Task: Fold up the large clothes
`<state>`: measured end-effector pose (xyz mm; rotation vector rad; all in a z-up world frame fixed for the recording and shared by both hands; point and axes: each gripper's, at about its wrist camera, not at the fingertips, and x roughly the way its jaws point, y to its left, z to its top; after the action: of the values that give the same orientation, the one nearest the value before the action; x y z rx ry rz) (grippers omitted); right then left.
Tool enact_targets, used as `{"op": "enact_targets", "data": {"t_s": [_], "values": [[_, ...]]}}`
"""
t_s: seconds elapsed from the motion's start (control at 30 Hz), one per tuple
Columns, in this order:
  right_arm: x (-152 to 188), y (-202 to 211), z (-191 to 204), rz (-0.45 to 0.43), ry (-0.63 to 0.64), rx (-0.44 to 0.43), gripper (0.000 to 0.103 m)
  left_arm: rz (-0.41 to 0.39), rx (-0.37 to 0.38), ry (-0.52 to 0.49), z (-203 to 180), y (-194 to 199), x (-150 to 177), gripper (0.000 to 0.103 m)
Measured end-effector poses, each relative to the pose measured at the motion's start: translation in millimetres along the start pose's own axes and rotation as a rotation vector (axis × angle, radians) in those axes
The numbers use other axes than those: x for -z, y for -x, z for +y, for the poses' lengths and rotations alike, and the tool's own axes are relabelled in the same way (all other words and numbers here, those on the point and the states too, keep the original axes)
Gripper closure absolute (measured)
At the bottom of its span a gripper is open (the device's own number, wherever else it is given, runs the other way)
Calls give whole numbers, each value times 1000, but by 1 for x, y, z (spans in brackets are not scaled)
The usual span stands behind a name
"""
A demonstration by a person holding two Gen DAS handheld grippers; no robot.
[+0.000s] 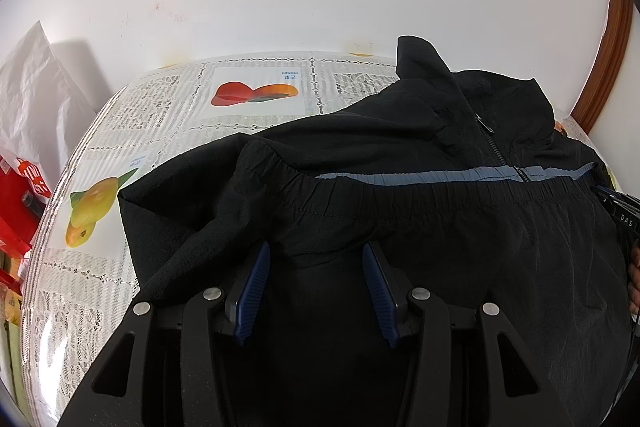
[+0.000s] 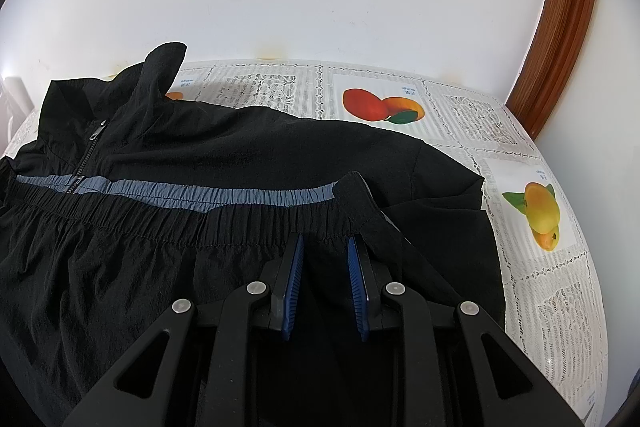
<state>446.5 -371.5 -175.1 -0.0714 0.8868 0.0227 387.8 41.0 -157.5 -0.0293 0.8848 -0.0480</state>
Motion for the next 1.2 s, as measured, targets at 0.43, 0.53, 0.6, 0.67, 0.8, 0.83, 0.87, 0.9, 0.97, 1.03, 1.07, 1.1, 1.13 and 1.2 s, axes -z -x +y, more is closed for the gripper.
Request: {"op": "enact_targets", "data": {"t_s": [0.43,0.53,0.6,0.67,0.8,0.83,0.87,0.9,0.97,1.03,1.07,1.1,1.13,1.2], "values": [[0,1,0,0,0,0,80,0,-1,1,0,0,0,57],[0,1,0,0,0,0,80,0,-2,1,0,0,0,57],[0,1,0,0,0,0,80,0,-1,1,0,0,0,57],[0,1,0,0,-1,-1,80,0,-2,1,0,0,0,57],[0,0,0,0,-2,-3,80,1,0,0,0,0,0,56],[0,0,0,0,-3,-3,80,1,1,0,-1,0,0,55],[0,0,0,0,-3,-3,80,2,2,-2,-1,-1,0,55],[0,0,0,0,-3,-4,80,2,1,-4,-2,-1,0,54],[0,0,-1,1,-6,-8,80,4,-3,-10,-4,-2,-1,54],[0,-1,-2,3,-13,-17,80,5,-6,-15,-5,-2,-1,53],[0,-2,-3,3,-18,-23,80,7,-7,-18,-6,-3,-1,52],[0,-2,-4,4,-21,-27,80,7,-8,-19,-7,-3,-1,52],[0,-2,-5,4,-21,-32,80,7,-6,-18,-7,-5,-2,52],[-1,-3,-9,4,-23,-37,80,8,-3,-18,-8,-6,-3,51]]}}
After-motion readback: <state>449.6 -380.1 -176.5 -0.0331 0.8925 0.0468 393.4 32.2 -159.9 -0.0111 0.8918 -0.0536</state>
